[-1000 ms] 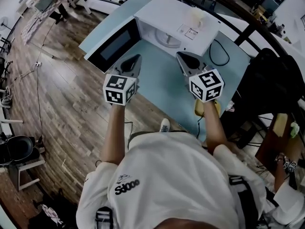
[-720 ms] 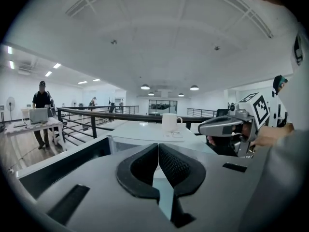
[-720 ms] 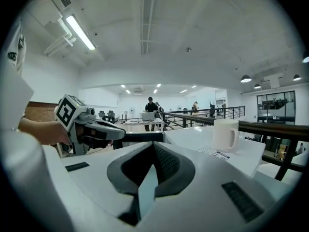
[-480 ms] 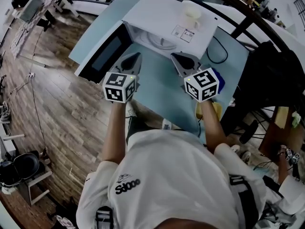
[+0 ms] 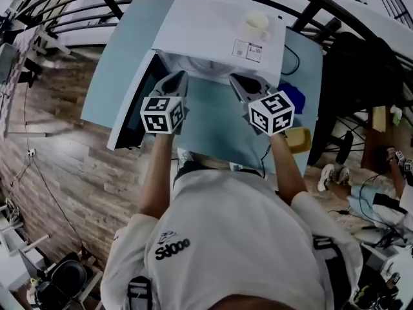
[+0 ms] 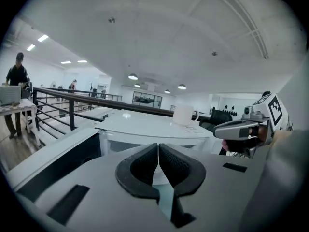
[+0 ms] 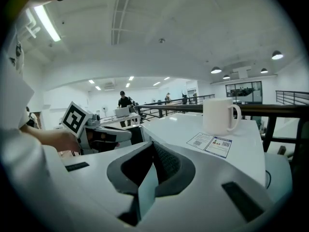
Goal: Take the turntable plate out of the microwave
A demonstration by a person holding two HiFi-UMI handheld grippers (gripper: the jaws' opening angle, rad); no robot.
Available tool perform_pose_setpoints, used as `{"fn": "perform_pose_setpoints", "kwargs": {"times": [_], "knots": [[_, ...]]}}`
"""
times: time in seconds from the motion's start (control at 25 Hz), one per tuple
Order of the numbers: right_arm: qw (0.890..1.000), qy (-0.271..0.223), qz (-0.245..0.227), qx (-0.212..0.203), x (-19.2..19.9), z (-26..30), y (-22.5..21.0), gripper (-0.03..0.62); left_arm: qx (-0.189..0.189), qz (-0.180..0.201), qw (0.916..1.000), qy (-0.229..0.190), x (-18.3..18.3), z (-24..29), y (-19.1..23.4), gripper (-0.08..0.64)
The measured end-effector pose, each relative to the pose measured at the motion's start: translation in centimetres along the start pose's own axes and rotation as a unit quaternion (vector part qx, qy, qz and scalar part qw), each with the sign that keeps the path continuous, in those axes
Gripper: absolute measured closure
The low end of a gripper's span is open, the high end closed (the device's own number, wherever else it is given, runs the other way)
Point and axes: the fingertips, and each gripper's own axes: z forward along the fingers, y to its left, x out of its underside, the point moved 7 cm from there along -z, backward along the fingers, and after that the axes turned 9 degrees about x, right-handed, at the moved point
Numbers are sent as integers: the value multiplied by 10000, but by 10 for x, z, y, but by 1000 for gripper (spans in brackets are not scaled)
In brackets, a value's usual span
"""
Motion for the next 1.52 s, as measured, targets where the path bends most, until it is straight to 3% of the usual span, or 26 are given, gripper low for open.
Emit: {"fn": "perform_pose_setpoints", "kwargs": {"times": [0.16,0.36,0.6,0.68,0.88,1.16,1.52], "knots": [[9976,58,477,508,6,16,6,584,391,-384,9985,64,15,21,36,540],[9909,190,665,1157,17,33,17,584,841,-691,9933,384,38,46,65,538],[9813,339,1064,1566,38,37,28,584,951,-1691,9798,493,73,65,81,538],[9780,343,1265,1626,44,37,28,586,958,-1908,9755,523,83,70,83,532],[9755,444,1455,1592,57,49,15,586,978,-2354,9656,514,101,93,91,407],[9770,948,1459,1231,82,79,6,586,755,-2711,9586,440,114,123,104,370],[9689,1034,1795,1354,104,72,-9,585,230,-3404,9392,403,129,154,113,299]]}}
